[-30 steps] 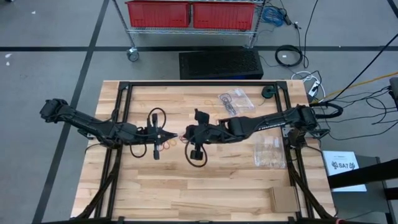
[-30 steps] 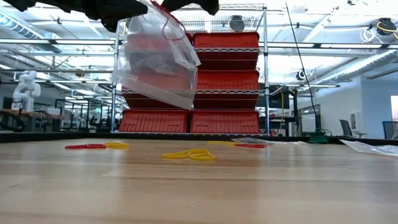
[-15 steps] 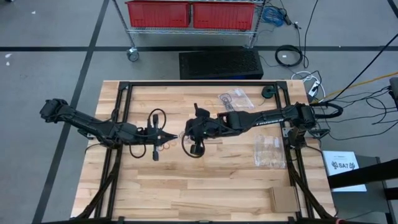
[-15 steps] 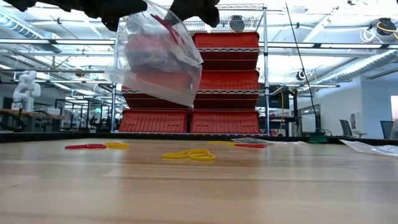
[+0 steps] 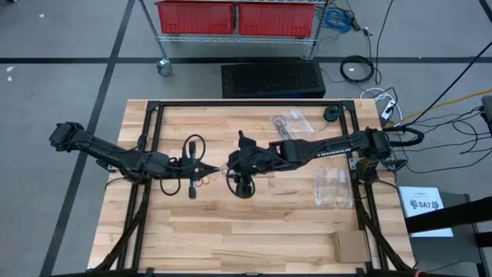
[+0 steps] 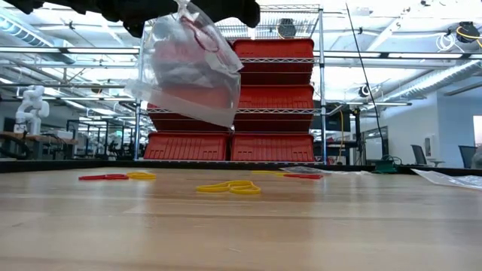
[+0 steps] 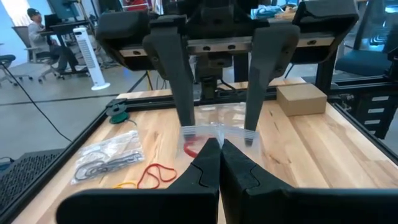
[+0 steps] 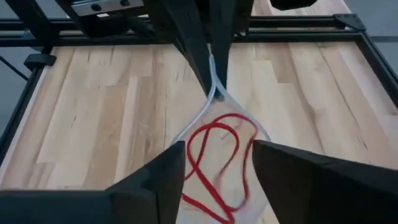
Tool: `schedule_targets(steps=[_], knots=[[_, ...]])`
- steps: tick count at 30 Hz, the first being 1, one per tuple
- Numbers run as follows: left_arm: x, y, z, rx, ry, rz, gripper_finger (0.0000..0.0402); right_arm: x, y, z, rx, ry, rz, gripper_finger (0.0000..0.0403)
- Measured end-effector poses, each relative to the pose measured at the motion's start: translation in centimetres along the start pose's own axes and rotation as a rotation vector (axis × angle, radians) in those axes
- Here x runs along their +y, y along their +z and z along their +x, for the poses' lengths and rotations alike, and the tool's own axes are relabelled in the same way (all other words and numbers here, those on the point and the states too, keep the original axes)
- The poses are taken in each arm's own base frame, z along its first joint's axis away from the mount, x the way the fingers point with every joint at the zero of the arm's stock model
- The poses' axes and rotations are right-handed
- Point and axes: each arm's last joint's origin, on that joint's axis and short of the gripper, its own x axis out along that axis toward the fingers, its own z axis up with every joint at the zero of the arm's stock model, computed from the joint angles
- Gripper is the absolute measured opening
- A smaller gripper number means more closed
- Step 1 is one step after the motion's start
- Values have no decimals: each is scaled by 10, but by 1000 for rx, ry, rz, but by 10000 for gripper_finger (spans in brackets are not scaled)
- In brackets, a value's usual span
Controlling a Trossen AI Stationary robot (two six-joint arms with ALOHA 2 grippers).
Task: Sort rubber bands
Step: Put the bottom right red rubber band into the zip bag, then put the right red rubber band into the zip bag
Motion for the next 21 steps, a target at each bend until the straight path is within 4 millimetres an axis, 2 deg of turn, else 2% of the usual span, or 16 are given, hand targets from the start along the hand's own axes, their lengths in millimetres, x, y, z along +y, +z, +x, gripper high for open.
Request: schedule_targets(steps=[5,9,13,16,21], knots=[[0,0,0,0,4,0,0,-1,2,-12,7,-5,-8,171],[0,0,0,1,6,1,0,-2,7,-30,-18,-3,-3,144],[0,0,0,1,6,1,0,3,10,-50,-40,15,-40,138],[0,0,0,2,11,2,0,4,3,-65,42,17,-55,149],[0,0,0,6,13,3,0,-5,-28,-78,352,-87,-50,159]])
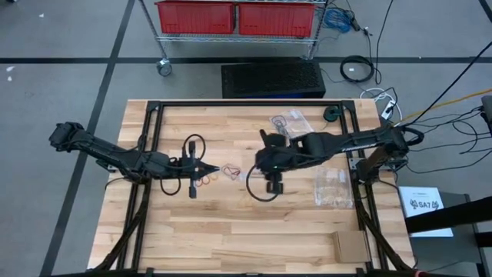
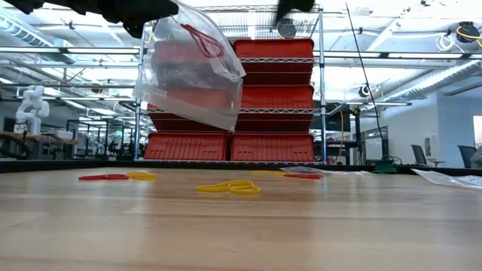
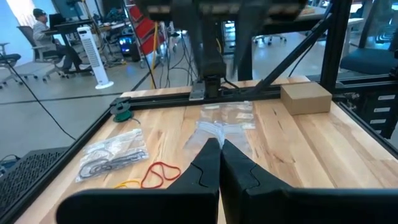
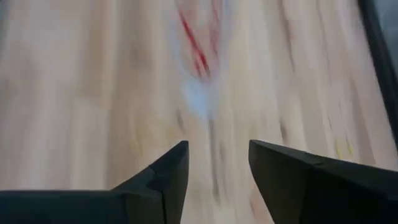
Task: Sort rubber bands
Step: Put the right red rubber band into the zip bag
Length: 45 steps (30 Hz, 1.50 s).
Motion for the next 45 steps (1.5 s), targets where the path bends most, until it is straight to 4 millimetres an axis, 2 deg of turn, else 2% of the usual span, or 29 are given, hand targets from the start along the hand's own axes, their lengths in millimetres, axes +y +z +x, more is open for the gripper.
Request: schedule_targets(steps=[3,7,15,19,26,30,37,45], knots=[[0,0,0,1,6,0,0,-5,-17,15,125,-1,-2,153],[2,0,-3,15,20,6,0,-16,-44,41,198,42,13,138],[6,2,-12,29,50,10,0,-70,-115,103,245,-22,-4,111],[7,2,-13,29,54,10,0,-96,-138,133,243,-58,11,106],[7,1,-13,44,76,33,0,-132,-139,151,170,-117,94,119],[7,0,-13,45,76,33,0,-145,-137,158,122,-143,84,98],[7,1,-13,44,76,34,0,-148,-134,162,81,-153,55,7],[7,1,-13,44,76,34,0,-147,-138,177,114,-142,40,1]])
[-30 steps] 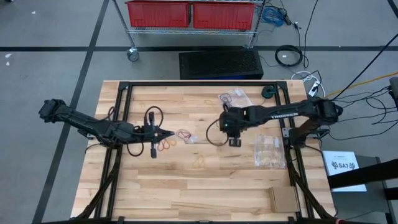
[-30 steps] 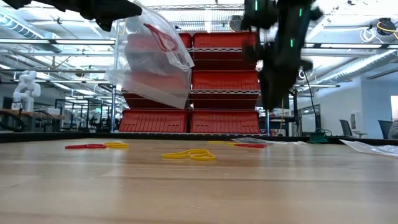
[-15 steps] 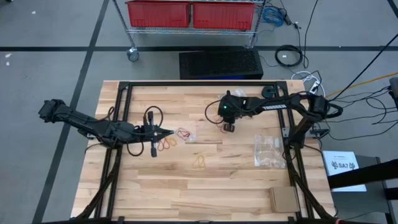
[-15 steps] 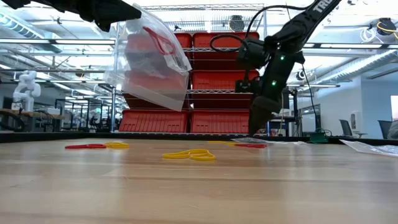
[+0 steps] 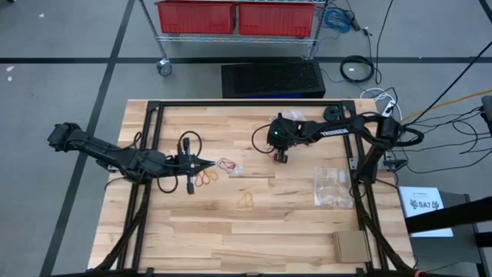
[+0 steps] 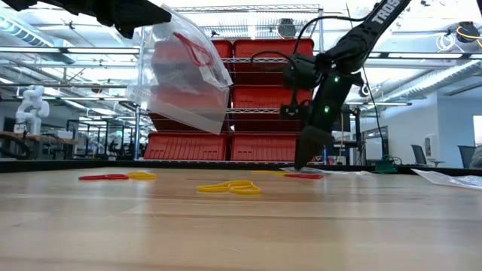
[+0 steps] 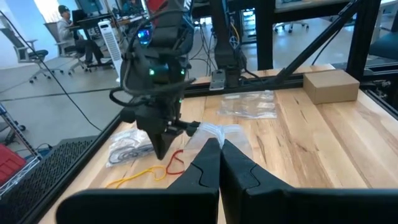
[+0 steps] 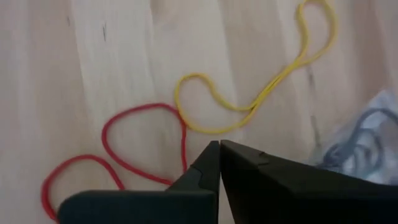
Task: Sort rubber bands
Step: Put the right red rubber band into the zip bag
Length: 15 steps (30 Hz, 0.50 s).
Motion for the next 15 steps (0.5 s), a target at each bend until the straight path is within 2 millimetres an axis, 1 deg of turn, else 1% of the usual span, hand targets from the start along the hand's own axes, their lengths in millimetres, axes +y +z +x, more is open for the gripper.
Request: schedule_targets(steps=[3,6,15], knots=[[0,0,0,0,0,0,0,4,-2,8,26,7,-11,2],[0,0,0,3,-1,1,0,10,-2,12,34,7,-37,1],[0,0,0,3,-1,2,0,28,2,10,32,12,-177,1]])
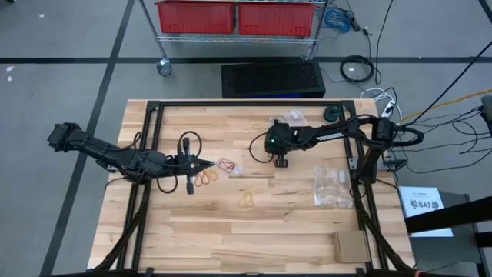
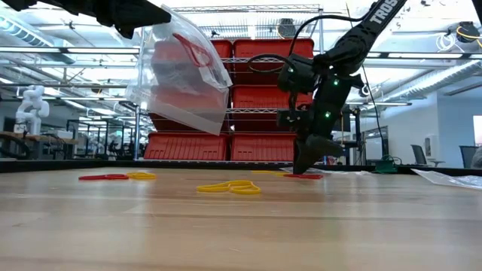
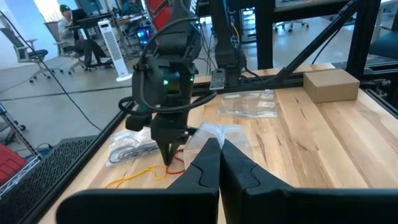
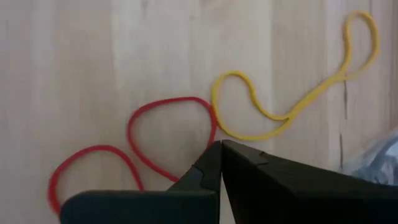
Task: Sort rubber bands
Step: Put the right red rubber band into the zip bag
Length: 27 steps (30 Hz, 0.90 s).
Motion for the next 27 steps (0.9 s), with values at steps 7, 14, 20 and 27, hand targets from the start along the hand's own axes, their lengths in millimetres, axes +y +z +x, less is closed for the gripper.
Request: schedule_targets(steps=[7,14,20,27], knots=[[0,0,0,3,-1,1,0,9,0,-1,12,33,-49,0],[0,0,0,3,-1,2,0,14,-1,-2,33,63,-82,0],[0,0,0,4,0,2,0,20,-1,-3,40,73,-125,0],[0,0,0,4,0,2,0,22,4,-10,84,116,-103,0]])
